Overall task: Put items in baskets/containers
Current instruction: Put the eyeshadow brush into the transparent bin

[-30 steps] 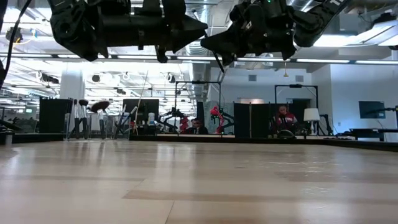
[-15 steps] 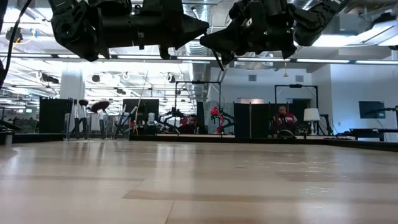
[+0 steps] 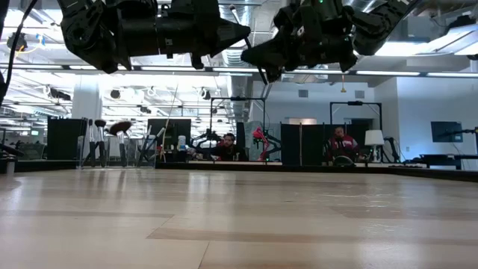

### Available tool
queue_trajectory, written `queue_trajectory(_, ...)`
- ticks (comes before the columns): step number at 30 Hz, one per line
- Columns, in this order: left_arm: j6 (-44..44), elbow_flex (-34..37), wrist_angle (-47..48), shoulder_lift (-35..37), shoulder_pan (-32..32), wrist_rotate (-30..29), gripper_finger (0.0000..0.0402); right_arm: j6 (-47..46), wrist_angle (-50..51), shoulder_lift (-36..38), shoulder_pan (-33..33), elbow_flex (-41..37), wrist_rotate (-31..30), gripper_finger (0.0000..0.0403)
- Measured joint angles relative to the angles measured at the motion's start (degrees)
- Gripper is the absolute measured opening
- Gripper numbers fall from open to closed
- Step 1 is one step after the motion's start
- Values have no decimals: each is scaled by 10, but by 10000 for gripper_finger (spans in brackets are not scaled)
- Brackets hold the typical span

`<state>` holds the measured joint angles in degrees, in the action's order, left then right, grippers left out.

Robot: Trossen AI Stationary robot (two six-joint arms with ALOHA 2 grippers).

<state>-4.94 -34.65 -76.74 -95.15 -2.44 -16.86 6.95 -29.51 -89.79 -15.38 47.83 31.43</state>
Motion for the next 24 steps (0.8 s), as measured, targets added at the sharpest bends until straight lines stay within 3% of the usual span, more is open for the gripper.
queue_trajectory(7, -8, 0, 10, 4, 3, -19, 15, 4, 43, 0, -13, 0, -5, 118)
queue_trajectory(16, -18, 0, 97, 37, 3, -106, 16, -4, 193, 0, -31, 0, -70, 242)
queue_trajectory(24, -41, 0, 255, 149, 34, -240, 17, -4, 231, 0, -21, 0, -79, 265)
